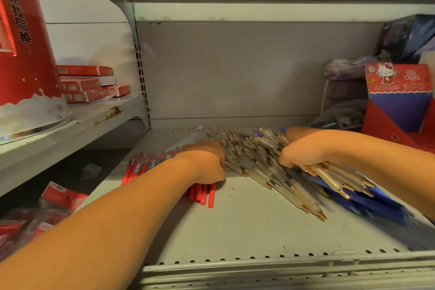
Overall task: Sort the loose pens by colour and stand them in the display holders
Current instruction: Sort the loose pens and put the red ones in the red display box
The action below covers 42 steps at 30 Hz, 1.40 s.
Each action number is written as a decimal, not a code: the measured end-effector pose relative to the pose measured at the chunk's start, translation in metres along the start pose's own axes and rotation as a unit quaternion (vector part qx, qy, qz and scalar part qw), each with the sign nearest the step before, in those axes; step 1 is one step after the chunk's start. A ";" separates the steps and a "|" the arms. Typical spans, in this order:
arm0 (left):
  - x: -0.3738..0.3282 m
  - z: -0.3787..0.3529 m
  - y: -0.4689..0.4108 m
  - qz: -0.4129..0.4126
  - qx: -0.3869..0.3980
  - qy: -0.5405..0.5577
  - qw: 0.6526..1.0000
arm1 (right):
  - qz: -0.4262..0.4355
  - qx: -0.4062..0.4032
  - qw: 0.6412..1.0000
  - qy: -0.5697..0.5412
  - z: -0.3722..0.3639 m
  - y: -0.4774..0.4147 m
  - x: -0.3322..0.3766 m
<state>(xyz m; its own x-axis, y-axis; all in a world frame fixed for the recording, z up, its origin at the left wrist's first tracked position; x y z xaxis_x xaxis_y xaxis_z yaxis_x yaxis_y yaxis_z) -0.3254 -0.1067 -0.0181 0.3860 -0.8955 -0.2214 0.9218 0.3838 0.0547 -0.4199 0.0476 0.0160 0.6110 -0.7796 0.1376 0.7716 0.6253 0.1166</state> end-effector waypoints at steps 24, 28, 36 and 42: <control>0.019 0.022 -0.015 0.024 -0.119 0.011 0.992 | 0.120 -0.016 0.982 -0.147 -0.015 -0.008 0.062; 0.012 0.030 -0.018 0.009 -0.158 -0.015 0.987 | 0.204 -0.048 0.972 -0.110 -0.015 0.007 0.055; -0.015 0.011 -0.042 -0.048 -0.104 -0.044 0.992 | 0.350 -0.037 0.936 -0.004 -0.021 0.045 0.035; -0.013 -0.008 -0.057 -0.048 -0.067 -0.018 0.996 | 0.397 -0.045 0.917 0.015 -0.029 0.052 0.039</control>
<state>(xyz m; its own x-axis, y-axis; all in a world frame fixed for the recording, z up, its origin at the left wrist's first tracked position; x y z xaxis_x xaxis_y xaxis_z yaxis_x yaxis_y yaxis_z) -0.3831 -0.1151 -0.0260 0.2991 -0.9362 -0.1848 0.9424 0.3202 -0.0968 -0.3509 0.0483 -0.0009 0.9899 -0.0811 0.1164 0.0919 0.9916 -0.0905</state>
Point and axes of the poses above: each hand's wrist, its own y-axis away from the middle knuckle, its own z-axis out of the back of the hand, x = y × z, the point moved 8 cm from there along -y, towards the middle knuckle, and after that the axes turned 7 degrees about -x, right-handed, at the moved point
